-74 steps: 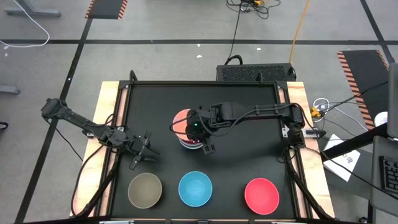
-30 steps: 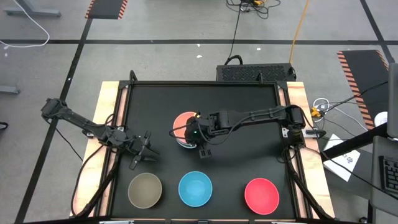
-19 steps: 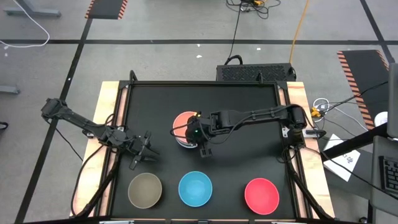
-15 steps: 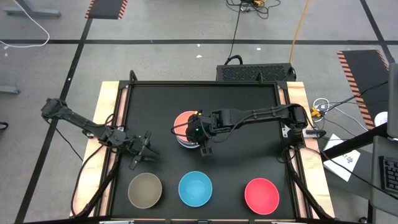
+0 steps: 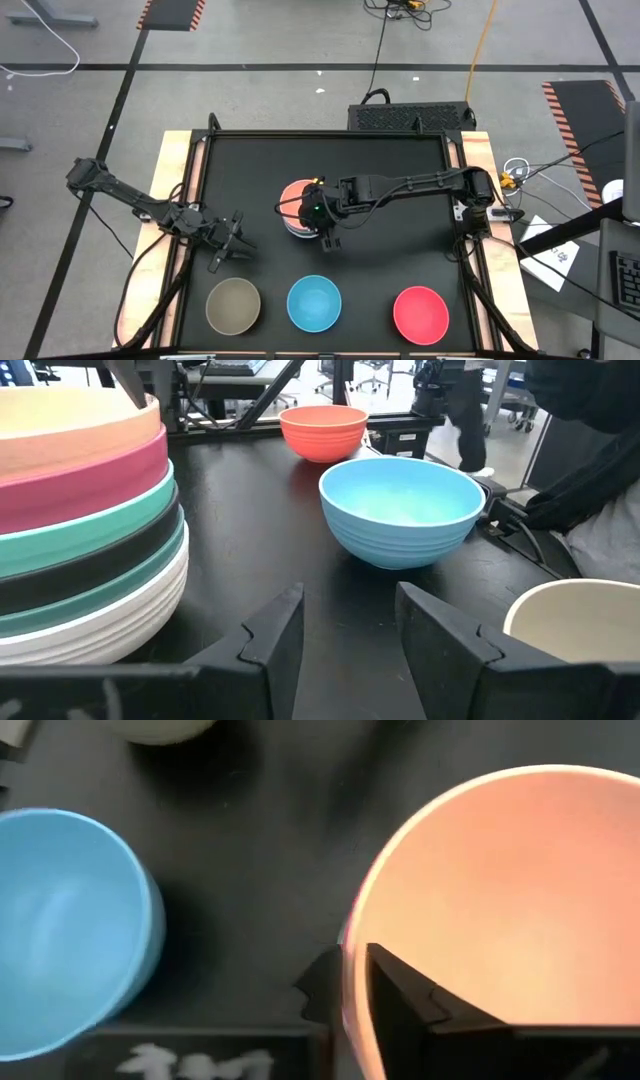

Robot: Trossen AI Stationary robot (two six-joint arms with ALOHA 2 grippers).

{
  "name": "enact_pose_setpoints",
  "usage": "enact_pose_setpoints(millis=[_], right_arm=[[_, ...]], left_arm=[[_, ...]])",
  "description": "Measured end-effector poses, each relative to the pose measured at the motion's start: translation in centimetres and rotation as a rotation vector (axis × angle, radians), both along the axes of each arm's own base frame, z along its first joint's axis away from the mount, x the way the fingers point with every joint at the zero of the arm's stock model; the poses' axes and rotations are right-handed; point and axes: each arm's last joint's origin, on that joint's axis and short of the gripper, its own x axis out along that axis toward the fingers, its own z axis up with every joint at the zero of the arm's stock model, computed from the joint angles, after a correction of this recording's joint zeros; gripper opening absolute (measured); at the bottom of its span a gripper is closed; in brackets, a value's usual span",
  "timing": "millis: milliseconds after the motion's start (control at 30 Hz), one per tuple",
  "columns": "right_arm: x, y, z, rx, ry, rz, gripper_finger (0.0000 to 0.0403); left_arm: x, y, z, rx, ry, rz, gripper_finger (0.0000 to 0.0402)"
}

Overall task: Nest bowls inside each other
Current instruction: Stack the orange bowl on the pink bowl, then stack the gray bowl on the orange bowl

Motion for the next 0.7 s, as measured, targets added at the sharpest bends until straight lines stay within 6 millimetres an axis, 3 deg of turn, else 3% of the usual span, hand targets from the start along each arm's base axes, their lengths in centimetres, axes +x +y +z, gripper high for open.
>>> enact_pose_setpoints(millis=[267,400,567,700], right_arm=[[0.1,0.0,0.1,0.029,-0.017,0.0,0.0136],[-0.2,-0.5,1.6,0.009,-0.085,0.013,0.0186],[-2.3,-2.3,5.2,-0.039,-0.167,-0.019,0.0235],[-5.6,-4.2,6.9,-0.062,-0.175,-0.114,0.0252]], left_arm=[[0.0,0.0,0.0,0.0,0.003,0.0,0.0161],[0.0,0.0,0.0,0.002,0.003,0.0,0.0161],[0.0,0.0,0.0,0.001,0.004,-0.009,0.0161],[0.0,0.0,0.2,0.001,-0.024,-0.011,0.0161]])
